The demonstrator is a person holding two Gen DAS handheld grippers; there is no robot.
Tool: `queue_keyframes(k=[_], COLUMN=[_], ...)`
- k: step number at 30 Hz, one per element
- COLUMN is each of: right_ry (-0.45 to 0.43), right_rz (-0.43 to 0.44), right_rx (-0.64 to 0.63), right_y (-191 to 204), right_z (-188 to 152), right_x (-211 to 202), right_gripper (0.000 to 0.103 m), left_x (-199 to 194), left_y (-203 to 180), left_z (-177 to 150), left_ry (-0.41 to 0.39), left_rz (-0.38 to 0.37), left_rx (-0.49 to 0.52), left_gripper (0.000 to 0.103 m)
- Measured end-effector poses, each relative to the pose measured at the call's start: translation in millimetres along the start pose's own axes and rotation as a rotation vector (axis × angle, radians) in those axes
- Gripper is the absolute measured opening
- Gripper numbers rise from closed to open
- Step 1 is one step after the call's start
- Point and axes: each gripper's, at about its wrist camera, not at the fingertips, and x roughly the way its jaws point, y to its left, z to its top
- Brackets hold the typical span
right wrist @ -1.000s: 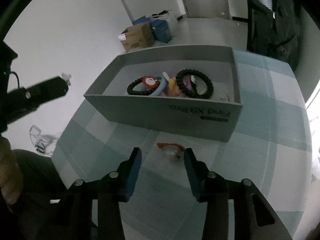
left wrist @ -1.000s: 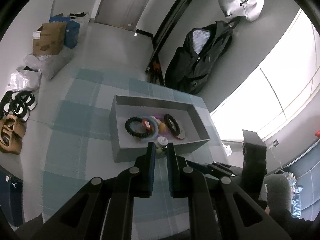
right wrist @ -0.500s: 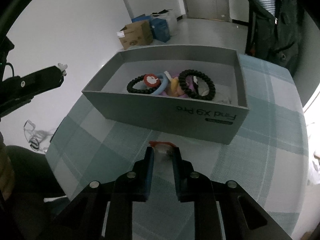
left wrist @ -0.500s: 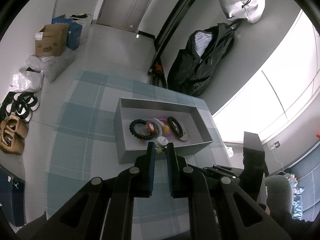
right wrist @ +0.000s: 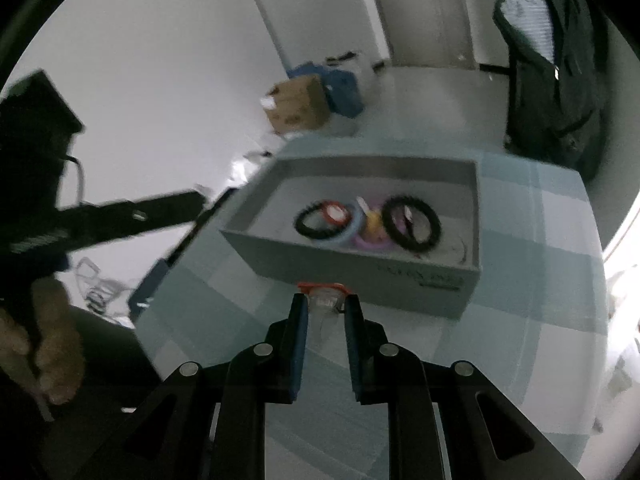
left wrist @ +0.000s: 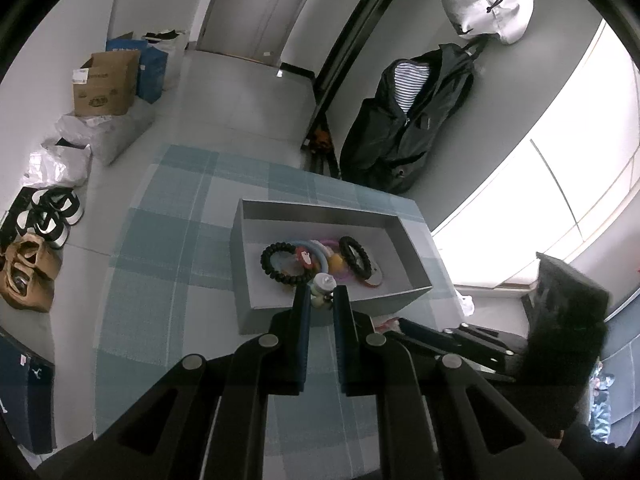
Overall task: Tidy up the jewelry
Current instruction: 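Carry the white bead and red-capped item over the grey box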
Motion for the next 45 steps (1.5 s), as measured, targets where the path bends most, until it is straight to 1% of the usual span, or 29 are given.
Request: queue_keyframes(k=[4,7,12,14,16,18,20,26,29,31,39,45], right_ry=[-0.072,-0.123,-0.163,-0.160,-0.162,-0.136,-0.126,-0.122,-0.109,-0.108,-0.080,-0.076], right_rz=[0.036,0.056,0.073,0.084,0.119,0.124,0.141,0.144,0.151,0.152,0.157,0.174], right_rx=[-0.003,0.007,0.047,0.057,0.049,0.044,0.054,0.056,0.095,0.098,0.135,0.153], right_y=[3.1,1.9,-11.3,-15.6,-17.3,-19.7,-21.1,-26.9,-33.8,-35.8,-47.3,-53.7], right_z=[8.3,15.5,29.0,33.2,34.0,35.9,39.2,49.4,54.6,55.0,62.5,67.2], right_x=[-13.8,-22.7,-23.3,-19.4,-13.0,-1.4,6.2,14.6,20.5,22.2,34.9,34.8], right_gripper=[0.017,0.017,0.017,0.017,0.017,0.017,0.017,0.017,0.017,0.017,0.017,0.017], left_x=[4.9,7.4,15.2,19.5,24.0,28.4,33.5,45.0,50.8,54.1,68.2,77.2], left_y=[-0.5,-0.7,2.7,3.0,0.9,-1.0,-1.6,-2.9,-2.0,-0.7,1.7,1.0], left_z=[4.1,7.9,14.4,15.8,16.5,16.2,16.5,21.4,25.2,26.9,33.7,33.8], left_ry=[0.001,-0.007,-0.003,0.002,0.007,0.015,0.029,0.049,0.060,0.067,0.103,0.126], left_rz=[0.003,0.030,0.047,0.057,0.068,0.080,0.076,0.071,0.064,0.071,0.059,0.057], left_rx=[-0.010,0.013,0.009,0.009,0.023,0.037,0.038,0.053,0.049,0.050,0.036,0.039], left_gripper=[0.007,0.007,0.007,0.007,0.007,0.007,0.007,0.007,0.007,0.007,0.007,0.007])
